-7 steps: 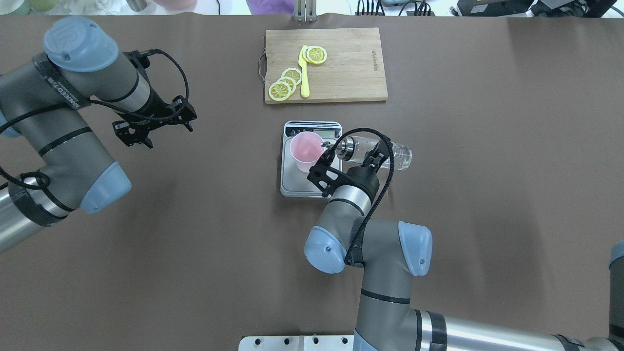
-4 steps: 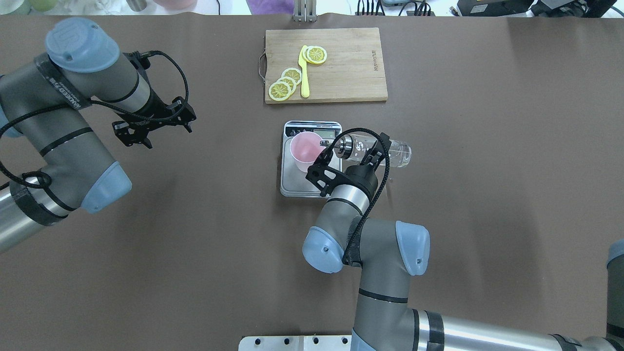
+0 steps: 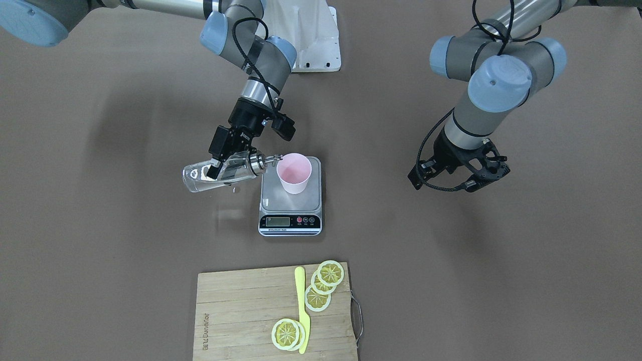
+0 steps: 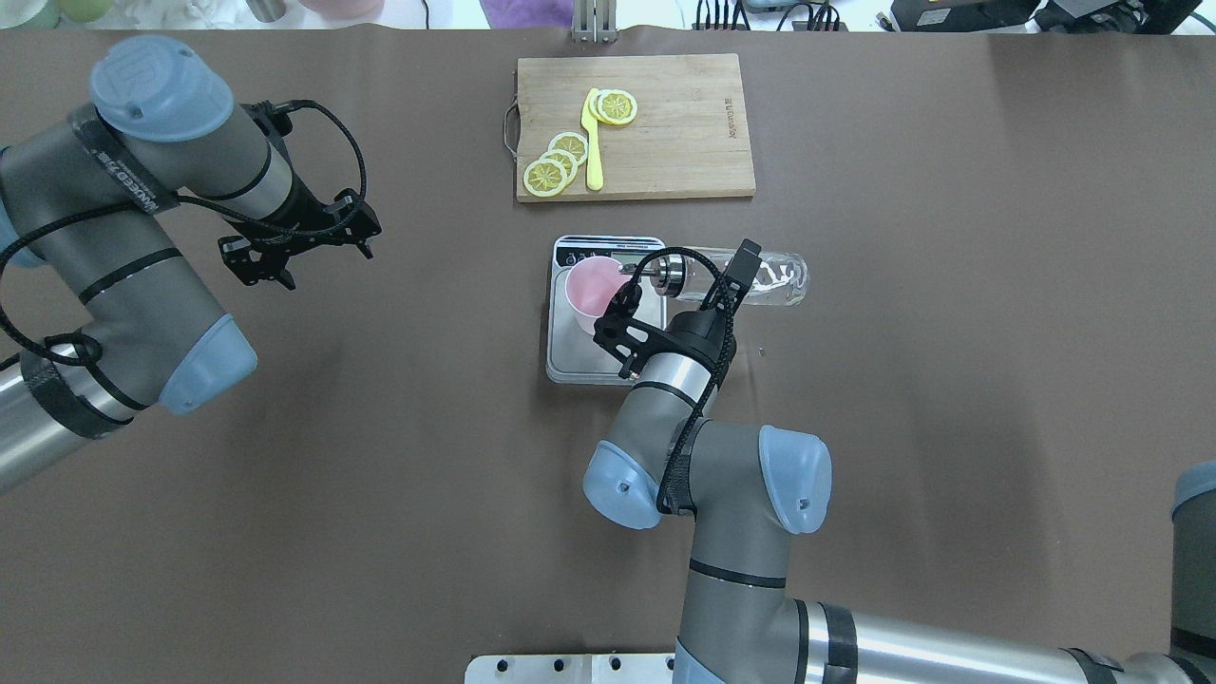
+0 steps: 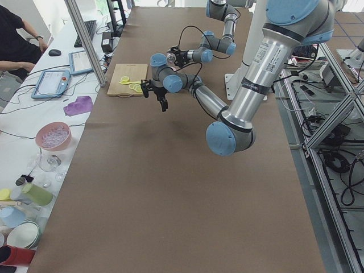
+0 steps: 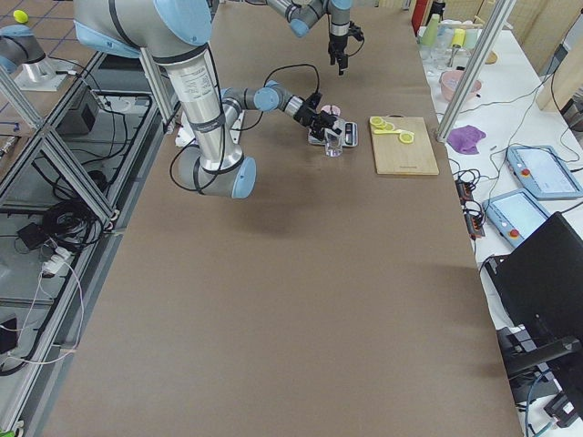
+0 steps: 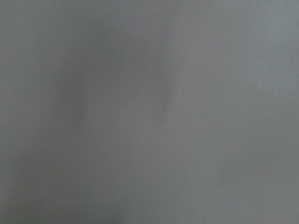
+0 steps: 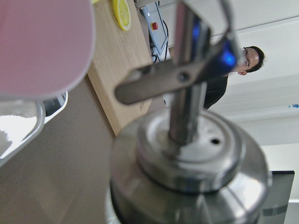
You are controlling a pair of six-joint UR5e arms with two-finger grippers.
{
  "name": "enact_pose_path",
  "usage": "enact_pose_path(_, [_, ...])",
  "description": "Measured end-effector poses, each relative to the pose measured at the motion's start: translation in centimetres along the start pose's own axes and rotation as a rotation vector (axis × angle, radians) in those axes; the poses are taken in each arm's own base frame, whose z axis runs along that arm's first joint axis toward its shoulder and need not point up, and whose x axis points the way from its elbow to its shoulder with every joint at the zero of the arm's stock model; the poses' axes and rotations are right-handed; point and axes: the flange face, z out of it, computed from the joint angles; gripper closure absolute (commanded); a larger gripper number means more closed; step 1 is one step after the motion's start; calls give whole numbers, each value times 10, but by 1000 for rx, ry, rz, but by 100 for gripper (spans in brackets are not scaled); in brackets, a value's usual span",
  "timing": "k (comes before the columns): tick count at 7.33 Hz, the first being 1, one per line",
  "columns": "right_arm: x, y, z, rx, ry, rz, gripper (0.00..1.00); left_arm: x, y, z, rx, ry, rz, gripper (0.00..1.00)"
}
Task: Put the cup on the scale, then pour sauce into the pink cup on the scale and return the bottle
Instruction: 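Position the bottle spout above the pink cup with the right gripper, then tilt the sauce bottle with the right gripper to pour into the cup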
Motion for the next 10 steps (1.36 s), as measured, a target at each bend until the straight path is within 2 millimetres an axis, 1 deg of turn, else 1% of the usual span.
enact_pose_path(4, [4, 6, 8, 12, 97, -76, 100, -18, -12, 8, 14, 30, 5, 1])
enact_pose_path(8, [-1, 17, 12, 57, 163, -112, 100, -24, -23, 6, 1, 34, -4, 1])
enact_pose_path(10, [-1, 19, 13, 74, 183, -116, 100, -28, -28, 7, -13, 32, -4, 1])
